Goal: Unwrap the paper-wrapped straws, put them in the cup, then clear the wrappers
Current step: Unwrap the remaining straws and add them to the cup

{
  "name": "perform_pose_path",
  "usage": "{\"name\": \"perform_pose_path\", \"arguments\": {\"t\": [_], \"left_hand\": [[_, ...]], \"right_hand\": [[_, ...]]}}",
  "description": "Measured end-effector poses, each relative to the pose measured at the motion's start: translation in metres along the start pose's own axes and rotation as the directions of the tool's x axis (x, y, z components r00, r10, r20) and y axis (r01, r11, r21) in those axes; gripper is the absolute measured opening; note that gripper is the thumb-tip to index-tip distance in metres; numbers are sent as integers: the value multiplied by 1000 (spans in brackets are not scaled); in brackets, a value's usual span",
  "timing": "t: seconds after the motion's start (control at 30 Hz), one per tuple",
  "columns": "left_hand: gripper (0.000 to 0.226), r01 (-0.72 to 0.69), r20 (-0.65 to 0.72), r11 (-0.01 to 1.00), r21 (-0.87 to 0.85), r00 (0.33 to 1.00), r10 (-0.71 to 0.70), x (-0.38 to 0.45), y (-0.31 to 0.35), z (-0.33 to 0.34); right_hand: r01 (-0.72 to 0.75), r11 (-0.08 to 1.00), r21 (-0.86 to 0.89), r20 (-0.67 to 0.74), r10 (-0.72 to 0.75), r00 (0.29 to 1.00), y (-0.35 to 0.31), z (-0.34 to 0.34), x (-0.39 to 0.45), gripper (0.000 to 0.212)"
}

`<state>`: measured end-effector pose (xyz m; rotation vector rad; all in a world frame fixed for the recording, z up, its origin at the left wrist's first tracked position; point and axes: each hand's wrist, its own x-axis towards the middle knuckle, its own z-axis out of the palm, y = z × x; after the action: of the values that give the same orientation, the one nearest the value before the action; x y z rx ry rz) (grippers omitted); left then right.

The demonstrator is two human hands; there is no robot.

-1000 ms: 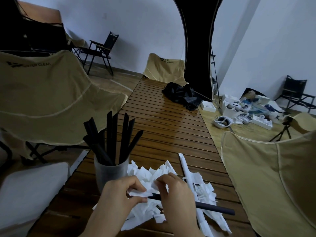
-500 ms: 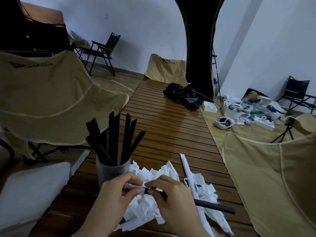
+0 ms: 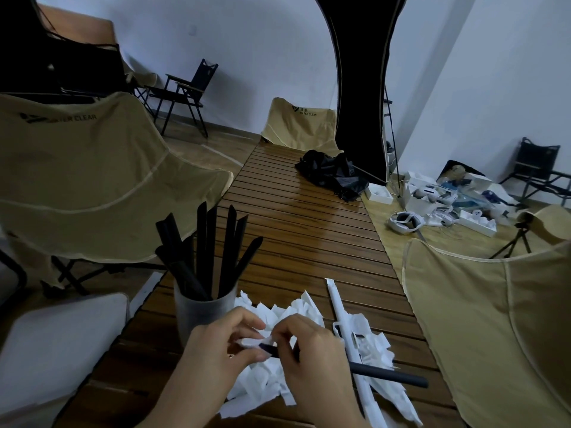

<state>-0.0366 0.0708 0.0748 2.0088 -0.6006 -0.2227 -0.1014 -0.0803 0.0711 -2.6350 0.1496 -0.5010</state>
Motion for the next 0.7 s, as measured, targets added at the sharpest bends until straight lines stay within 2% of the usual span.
{"name": "perform_pose_path", "arguments": {"t": [0.17, 0.3, 0.43, 0.7], "left_hand": [[19, -4, -52, 1000, 27, 999, 6, 0, -1, 2], [16, 64, -129, 992, -110, 989, -78, -1, -3, 4], [17, 120, -116, 982, -146, 984, -137, -2, -3, 2], [25, 17, -129, 993, -114, 991, -32, -4, 5, 3]], "right_hand": [[-30, 999, 16, -41, 31, 999, -1, 0, 1, 7], [35, 999, -42, -73, -38, 997, 0, -2, 0, 7], [66, 997, -32, -48, -67, 997, -2, -2, 2, 24], [40, 999, 4, -24, -40, 999, 0, 0, 1, 10]]}}
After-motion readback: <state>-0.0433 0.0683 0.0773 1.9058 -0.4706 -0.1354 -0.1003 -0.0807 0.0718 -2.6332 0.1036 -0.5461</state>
